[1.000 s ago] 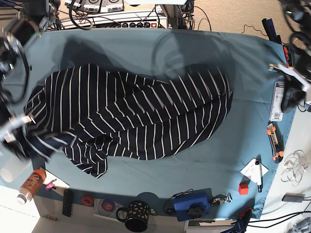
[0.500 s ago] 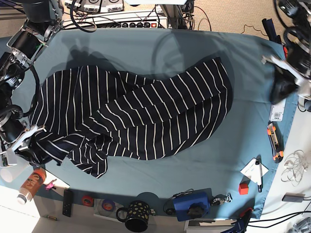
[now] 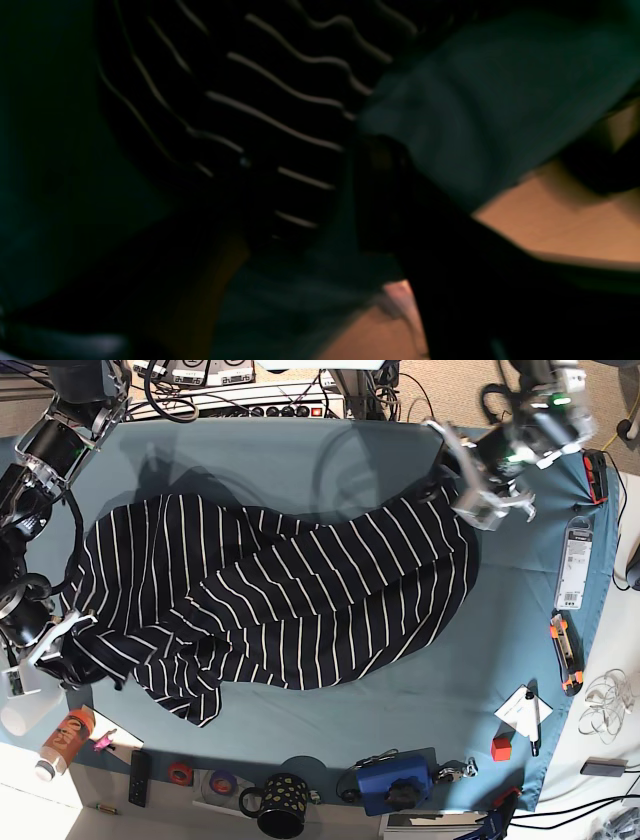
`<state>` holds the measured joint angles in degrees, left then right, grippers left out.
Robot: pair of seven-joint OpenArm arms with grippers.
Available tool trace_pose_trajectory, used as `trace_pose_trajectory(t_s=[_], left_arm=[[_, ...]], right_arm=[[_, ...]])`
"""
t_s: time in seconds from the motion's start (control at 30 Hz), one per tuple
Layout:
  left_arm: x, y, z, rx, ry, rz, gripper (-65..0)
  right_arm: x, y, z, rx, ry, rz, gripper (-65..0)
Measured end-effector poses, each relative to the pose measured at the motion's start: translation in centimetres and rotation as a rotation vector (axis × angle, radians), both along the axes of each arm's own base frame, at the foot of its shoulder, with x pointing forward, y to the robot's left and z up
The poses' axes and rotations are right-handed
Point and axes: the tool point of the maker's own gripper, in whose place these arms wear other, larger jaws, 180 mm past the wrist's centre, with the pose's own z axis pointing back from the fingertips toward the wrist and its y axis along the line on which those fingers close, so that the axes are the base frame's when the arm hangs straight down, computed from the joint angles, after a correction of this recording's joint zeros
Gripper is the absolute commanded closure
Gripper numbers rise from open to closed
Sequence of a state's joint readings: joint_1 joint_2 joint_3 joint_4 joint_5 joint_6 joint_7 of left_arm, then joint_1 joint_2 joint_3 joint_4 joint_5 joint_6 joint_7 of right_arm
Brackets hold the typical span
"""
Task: Layout the t-shirt on the table in an organized manner, then fold the t-shirt properly
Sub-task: 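Pull the shirt taut between both grippers and regrasp its ends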
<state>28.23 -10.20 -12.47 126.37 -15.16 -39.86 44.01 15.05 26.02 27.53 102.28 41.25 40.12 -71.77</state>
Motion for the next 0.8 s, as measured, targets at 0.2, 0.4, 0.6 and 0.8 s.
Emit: trace_pose_trajectory(t_s=[0.2,0.4,0.6,0.8], left_arm=[[-1.4,-2.6,-2.0,0.220,-0.048,-0.204,-27.9],[-1.3,-1.9,-3.5,0.452,-0.114,-0.202,-29.1],[-2.1,-0.3,-6.9,0.592,-0.091,-0.214,-29.8],[0.5,1.7,-7.1,0.628,-0.158,-0.034,-29.9]], right_arm=[[-0.3,-0.3,-0.7,-0.012,0.021,-0.010,0.0],[-0.3,-0.4,-0.8,-0.019,0.026,-0.017,0.0],[-0.3,-0.5,-0.9,-0.021,0.028,-0.018,0.0],[-0.4,-0.5,-1.0,-0.024,0.034,-0.021,0.0]])
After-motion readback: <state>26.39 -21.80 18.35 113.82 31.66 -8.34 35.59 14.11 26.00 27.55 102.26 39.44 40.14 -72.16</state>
